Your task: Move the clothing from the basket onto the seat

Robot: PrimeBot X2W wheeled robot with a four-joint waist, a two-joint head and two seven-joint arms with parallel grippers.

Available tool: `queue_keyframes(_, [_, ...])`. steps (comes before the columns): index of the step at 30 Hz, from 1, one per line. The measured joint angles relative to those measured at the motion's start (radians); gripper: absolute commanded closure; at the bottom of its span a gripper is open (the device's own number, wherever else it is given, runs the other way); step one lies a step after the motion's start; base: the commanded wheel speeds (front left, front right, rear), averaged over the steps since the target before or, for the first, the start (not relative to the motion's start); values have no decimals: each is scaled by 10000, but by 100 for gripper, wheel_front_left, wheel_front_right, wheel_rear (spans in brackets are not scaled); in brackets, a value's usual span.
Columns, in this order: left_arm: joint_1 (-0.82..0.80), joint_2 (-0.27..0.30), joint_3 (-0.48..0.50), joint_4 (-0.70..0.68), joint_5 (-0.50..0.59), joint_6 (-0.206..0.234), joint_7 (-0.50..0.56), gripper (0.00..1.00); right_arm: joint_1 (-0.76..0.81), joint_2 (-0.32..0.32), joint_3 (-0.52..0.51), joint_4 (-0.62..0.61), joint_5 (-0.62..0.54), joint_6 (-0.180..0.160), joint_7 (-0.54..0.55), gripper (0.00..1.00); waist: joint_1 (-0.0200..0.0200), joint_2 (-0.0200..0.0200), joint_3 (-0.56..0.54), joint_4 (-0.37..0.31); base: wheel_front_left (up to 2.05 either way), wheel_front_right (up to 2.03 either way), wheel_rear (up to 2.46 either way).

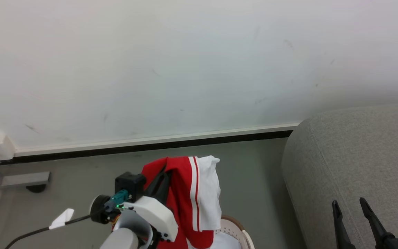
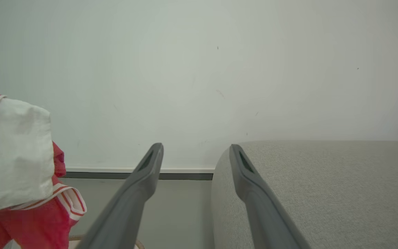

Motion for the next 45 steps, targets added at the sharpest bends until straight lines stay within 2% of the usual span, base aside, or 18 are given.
queue_keyframes(6, [200, 265, 59, -1655, -10, 290, 570, 100, 151, -59, 203, -79, 4, 0, -2, 0, 1, 0, -131, 22, 0, 0, 0])
queue_keyframes(13, [429, 422, 21, -2949, -12, 531, 1108, 100, 192, -408, 951, -435, 128, 0, -2, 0, 1, 0, -152, 58, 0, 0, 0])
queue_keyframes(17, [533, 462, -21, -3237, -25, 596, 1271, 100, 170, -838, 1933, -571, 539, 0, 13, 0, 2, 0, -134, 61, 0, 0, 0])
queue_keyframes(20, [535, 462, -81, -3346, -25, 662, 1350, 100, -48, -1091, 2800, -867, 1172, 0, 412, 0, 2, 0, -122, 35, 0, 0, 0])
queue_keyframes(24, [534, 460, -140, -3388, -23, 679, 1388, 100, -583, -1465, 3747, -1375, 1448, 0, 1174, 0, 2, 0, -92, -7, 0, 0, 0])
queue_keyframes(30, [487, 426, -307, -3377, -17, 679, 1406, 100, -1206, -1440, 4986, -1795, 2054, 0, 2015, 0, 2, 0, -63, 70, 0, 0, 0])
queue_keyframes(35, [459, 380, -451, -3333, -17, 650, 1406, 100, -1682, -1440, 6004, -1703, 2297, 0, 2293, 0, 2, 0, -60, 211, 0, 0, 0])
queue_keyframes(41, [423, 343, -688, -3354, -8, 575, 1480, 100, -2431, -1256, 6625, -869, 2056, 0, 2224, 0, 2, 0, -22, 361, 0, 0, 0])
queue_keyframes(45, [331, 291, -865, -3436, -6, 514, 1574, 100, -3201, -788, 6694, 242, 1687, 0, 2044, 0, 2, 0, 38, 488, 0, 0, 0])
